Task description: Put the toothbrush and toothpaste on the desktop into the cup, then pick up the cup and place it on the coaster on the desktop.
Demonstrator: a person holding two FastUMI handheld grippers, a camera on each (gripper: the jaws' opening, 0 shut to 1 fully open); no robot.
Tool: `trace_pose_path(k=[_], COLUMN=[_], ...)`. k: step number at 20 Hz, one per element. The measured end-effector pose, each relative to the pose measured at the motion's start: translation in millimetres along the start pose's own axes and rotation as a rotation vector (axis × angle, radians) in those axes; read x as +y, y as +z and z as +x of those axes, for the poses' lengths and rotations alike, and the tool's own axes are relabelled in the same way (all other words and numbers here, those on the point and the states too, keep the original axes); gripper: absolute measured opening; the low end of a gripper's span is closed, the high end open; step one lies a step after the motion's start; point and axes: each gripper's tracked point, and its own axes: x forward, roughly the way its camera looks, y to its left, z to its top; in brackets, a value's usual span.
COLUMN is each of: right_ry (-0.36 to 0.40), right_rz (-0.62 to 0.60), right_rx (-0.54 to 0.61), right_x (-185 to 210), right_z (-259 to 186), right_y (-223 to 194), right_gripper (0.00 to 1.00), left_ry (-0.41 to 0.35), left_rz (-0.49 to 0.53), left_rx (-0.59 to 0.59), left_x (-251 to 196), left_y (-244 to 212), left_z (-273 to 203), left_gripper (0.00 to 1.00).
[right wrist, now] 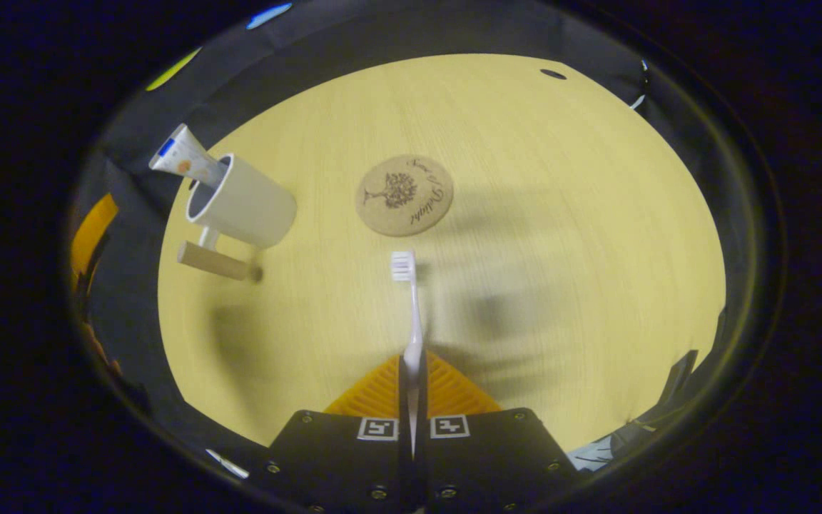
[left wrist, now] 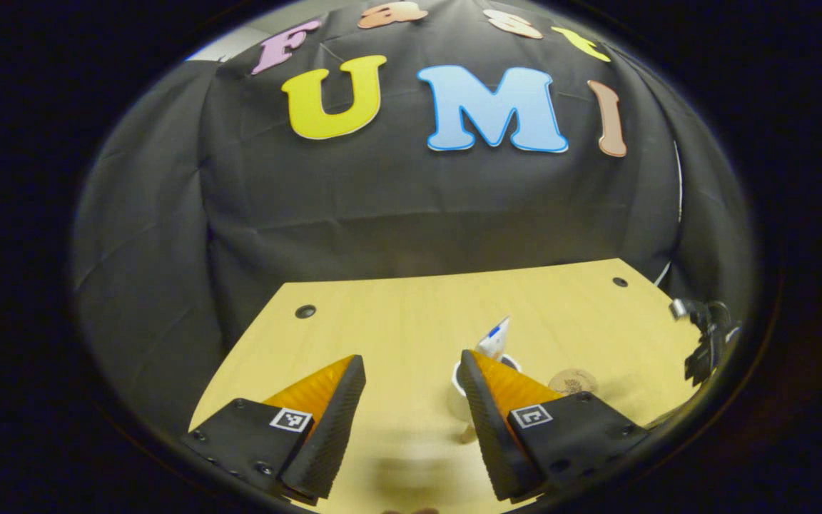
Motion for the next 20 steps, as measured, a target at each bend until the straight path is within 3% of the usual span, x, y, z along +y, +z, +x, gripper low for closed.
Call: trace_pose_path(k=[12, 17, 20], right_ry=[0.168, 0.217, 0.195], right_rz=[0.105, 0.193, 0.201], right_rx=[-0.265, -0.333, -0.401], right_x=[109, 137, 142], right_z=[-63, -57, -45], right_y=[172, 209, 225], right_gripper=[0.02, 0.02, 0.02], left_ry=[0.201, 0.295, 0.318], left_rz=[-0.135, -0.189, -0.203], left_rx=[0.104, 0.130, 0.126], left_x=[128, 175, 191], left_y=[-66, -88, -89], left_z=[-50, -79, -94], left_gripper=[0.87, 0.86, 0.86])
